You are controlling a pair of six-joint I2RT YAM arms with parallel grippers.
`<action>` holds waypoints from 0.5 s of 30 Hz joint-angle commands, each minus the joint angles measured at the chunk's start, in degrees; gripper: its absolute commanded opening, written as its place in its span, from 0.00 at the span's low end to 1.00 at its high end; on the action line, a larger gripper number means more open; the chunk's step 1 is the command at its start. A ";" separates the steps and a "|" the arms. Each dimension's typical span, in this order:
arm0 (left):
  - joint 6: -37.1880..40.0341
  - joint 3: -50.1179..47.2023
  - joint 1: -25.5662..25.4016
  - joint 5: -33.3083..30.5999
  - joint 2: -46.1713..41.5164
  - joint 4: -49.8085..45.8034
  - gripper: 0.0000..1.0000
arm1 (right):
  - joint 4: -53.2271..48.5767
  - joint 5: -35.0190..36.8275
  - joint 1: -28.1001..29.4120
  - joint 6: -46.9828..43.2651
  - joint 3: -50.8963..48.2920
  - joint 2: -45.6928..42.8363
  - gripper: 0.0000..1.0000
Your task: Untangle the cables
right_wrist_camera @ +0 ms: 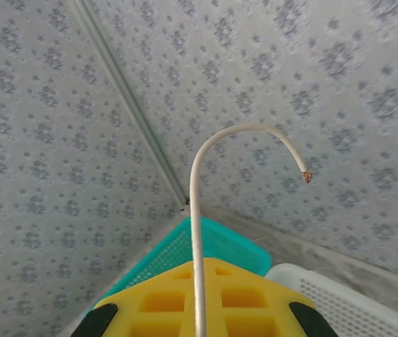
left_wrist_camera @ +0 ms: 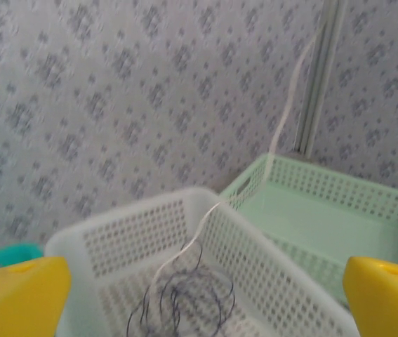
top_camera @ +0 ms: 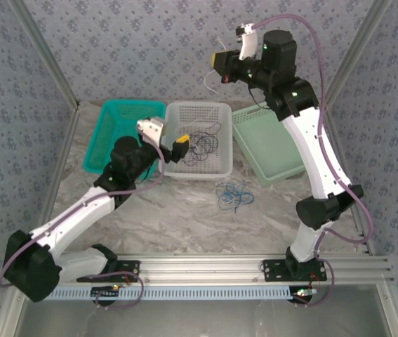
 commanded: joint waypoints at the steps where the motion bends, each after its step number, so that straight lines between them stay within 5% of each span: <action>1: 1.67 5.33 0.77 7.07 3.84 6.68 0.99 | 0.95 -3.48 2.12 3.82 3.70 1.57 0.00; 15: -6.31 17.41 5.31 12.42 15.62 18.97 0.88 | 2.74 -6.06 5.65 8.14 8.28 6.21 0.00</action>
